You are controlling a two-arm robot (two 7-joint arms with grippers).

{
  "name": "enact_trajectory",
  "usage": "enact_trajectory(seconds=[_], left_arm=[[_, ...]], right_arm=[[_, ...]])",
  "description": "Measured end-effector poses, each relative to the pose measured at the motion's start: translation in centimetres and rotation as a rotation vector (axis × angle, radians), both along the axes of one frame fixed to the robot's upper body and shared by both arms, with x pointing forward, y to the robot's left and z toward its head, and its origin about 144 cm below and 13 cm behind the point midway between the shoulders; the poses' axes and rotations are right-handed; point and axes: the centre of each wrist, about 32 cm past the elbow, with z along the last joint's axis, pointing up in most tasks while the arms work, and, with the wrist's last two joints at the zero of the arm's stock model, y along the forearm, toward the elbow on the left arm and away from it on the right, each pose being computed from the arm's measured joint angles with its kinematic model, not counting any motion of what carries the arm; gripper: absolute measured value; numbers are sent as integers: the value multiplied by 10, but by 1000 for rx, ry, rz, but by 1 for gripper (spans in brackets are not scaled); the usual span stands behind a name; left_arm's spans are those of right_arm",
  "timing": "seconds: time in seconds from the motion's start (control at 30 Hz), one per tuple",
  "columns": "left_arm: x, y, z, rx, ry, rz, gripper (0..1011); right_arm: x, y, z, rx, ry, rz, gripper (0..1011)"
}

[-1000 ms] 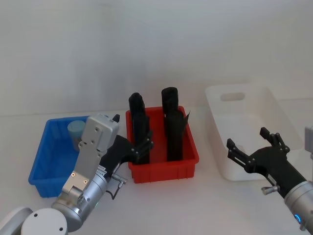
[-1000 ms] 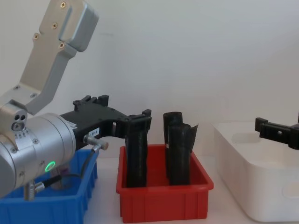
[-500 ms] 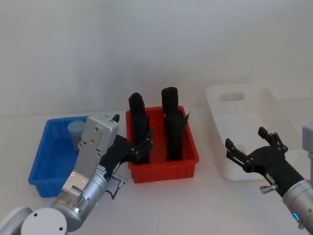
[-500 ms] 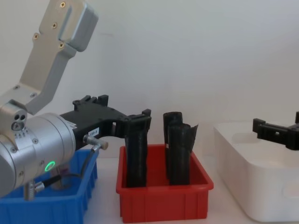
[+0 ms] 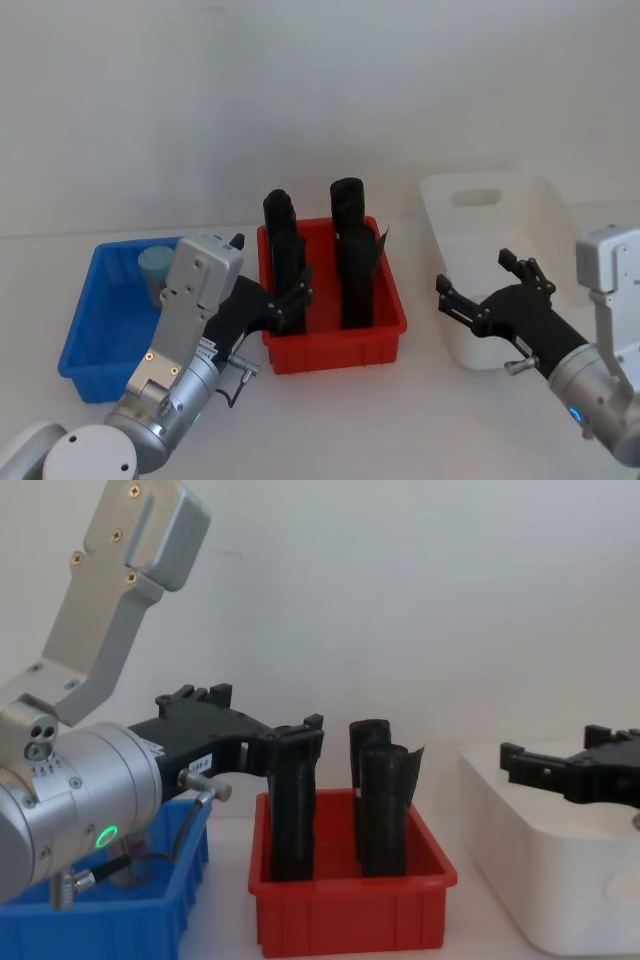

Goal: Pick the cotton swabs from the blue box and place them into the white box.

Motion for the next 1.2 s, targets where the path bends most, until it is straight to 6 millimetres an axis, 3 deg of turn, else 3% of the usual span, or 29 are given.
enact_trajectory(seconds=[0.6, 1.2], left_arm=[[0, 0, 0, 0, 0, 0, 1000], [0, 0, 0, 0, 0, 0, 1000]], right_arm=[[70, 18, -8, -34, 7, 120, 1002], [135, 52, -13, -55, 13, 253, 1002]])
